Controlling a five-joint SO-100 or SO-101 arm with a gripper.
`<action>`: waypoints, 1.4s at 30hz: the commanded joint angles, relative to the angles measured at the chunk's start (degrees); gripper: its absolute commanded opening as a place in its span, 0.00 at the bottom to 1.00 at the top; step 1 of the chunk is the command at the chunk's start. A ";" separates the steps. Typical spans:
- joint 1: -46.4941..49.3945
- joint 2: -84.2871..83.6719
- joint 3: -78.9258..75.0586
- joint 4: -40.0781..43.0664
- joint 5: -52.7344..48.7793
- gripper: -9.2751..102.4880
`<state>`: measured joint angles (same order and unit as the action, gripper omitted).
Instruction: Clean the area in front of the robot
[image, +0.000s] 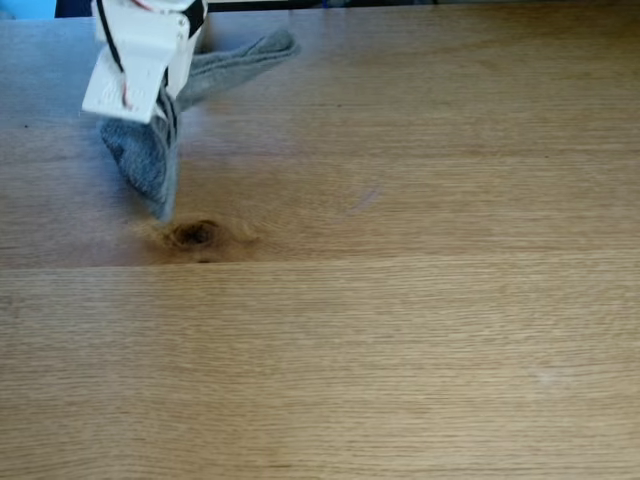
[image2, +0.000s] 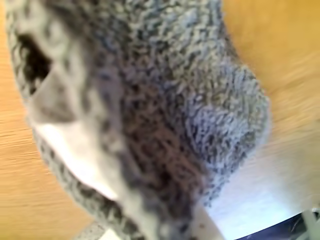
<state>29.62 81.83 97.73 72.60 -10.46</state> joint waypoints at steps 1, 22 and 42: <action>-5.45 13.71 -0.88 2.20 1.67 0.08; -45.62 38.58 23.03 2.20 25.58 0.08; -52.12 -3.16 38.06 -63.02 17.14 0.08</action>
<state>-22.24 82.09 136.76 19.60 7.91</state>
